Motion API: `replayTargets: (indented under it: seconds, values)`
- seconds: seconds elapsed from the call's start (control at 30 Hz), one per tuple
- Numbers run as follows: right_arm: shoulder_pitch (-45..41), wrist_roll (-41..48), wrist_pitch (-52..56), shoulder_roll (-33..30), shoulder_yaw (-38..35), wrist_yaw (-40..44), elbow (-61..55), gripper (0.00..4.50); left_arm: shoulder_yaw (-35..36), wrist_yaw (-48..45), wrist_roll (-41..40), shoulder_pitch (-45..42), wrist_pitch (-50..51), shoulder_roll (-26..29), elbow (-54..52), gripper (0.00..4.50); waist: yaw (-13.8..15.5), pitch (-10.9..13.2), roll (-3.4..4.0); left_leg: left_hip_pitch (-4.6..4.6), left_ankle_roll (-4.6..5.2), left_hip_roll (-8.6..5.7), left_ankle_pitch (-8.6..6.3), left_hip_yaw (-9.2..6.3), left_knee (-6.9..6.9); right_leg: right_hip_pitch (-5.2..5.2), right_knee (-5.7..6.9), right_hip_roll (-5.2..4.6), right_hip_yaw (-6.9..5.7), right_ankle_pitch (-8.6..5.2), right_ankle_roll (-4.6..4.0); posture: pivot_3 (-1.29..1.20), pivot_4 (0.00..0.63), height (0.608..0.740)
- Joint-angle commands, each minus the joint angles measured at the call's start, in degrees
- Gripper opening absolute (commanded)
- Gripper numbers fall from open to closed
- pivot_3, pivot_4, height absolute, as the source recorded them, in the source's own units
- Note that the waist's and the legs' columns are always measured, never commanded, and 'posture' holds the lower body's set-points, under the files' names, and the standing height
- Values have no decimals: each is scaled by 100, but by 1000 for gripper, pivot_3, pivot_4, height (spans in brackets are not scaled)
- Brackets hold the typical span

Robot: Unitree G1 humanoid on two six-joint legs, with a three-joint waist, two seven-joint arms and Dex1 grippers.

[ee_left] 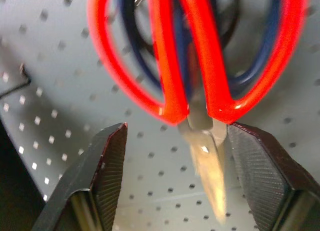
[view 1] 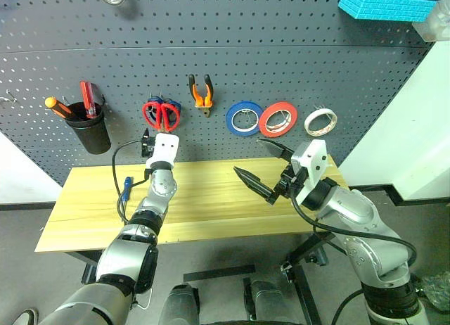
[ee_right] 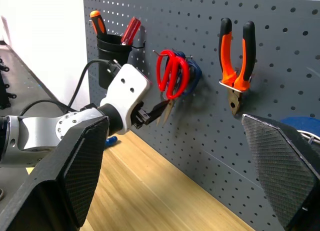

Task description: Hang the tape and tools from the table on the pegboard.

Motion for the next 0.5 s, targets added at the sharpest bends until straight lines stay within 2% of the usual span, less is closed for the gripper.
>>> replayTargets:
  seconds: [0.03,0.2,0.27,0.4,0.5]
  values:
    - [-24,-12,-59,38,29,-29,-84,4500,244,-567,-420,103,245,135,-235,3145,-3,0,0,1,0,0,0,0,0,0,0,0,0,0,0,35,63,721]
    - [11,-14,-60,42,48,-26,-92,4500,438,-2659,-1350,767,1451,196,-927,3145,-8,0,1,1,0,0,0,1,-2,0,0,-1,0,-1,-1,44,69,721]
    - [20,-15,-74,44,66,5,-56,4500,505,-3407,-1614,1041,2109,436,-1105,3145,-20,0,1,1,0,0,0,0,-2,0,1,-1,0,-1,-2,54,72,721]
    - [-22,-21,-97,48,89,41,17,4500,676,-3789,-1835,1249,2957,740,-1176,3145,-12,0,0,5,0,4,0,-2,-1,0,6,2,0,-5,-8,59,72,721]
    - [-22,-30,-105,33,91,60,35,4500,856,-3656,-1935,1316,3317,854,-1208,3145,17,0,0,8,1,3,0,-2,2,1,12,1,0,-11,-20,57,72,721]
